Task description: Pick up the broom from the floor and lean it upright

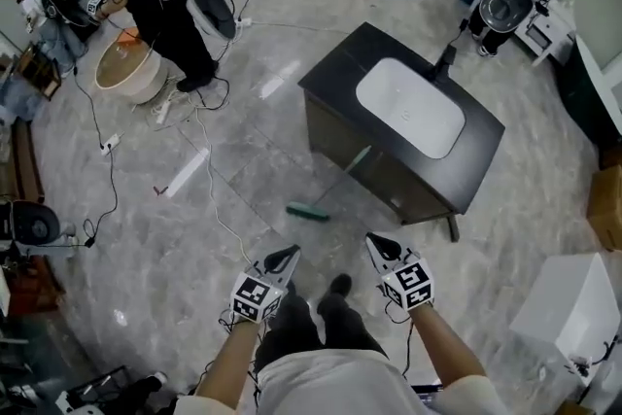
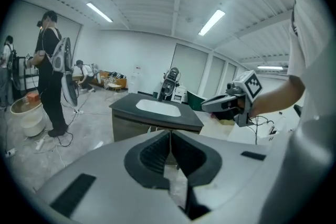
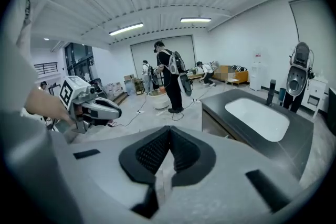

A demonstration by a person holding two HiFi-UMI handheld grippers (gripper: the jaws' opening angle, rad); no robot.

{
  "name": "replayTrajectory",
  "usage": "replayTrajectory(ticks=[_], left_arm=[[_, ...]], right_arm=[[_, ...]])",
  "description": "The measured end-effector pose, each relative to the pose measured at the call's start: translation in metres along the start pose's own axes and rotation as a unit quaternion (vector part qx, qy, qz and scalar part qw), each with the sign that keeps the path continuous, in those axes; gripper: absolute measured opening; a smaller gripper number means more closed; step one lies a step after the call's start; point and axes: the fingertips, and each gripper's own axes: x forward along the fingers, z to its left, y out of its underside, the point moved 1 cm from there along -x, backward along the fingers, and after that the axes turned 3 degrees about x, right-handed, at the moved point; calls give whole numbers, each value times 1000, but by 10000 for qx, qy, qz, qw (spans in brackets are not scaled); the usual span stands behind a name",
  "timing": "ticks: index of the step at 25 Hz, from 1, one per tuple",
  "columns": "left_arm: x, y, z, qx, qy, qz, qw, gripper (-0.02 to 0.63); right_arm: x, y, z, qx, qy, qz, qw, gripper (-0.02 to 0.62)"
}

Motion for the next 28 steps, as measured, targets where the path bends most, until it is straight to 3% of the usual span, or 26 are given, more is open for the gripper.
replayTrajectory(ticks=[7,17,22,28], left_arm=[[-86,-22,-31,-48,3,-365,9993,11],[-152,-25,-57,96,301,-522,9981,11],[-167,-24,-77,301,513,-469,9971,11],[-174,-31,-93,334,499,-536,9968,11]], right_arm=[[-55,-17,65,37,354,-292,9989,-2],[-117,-20,150,-34,902,-750,9931,-2],[-146,-12,165,-53,1075,-880,9903,-2],[-171,-13,155,78,1109,-1051,9882,-2]])
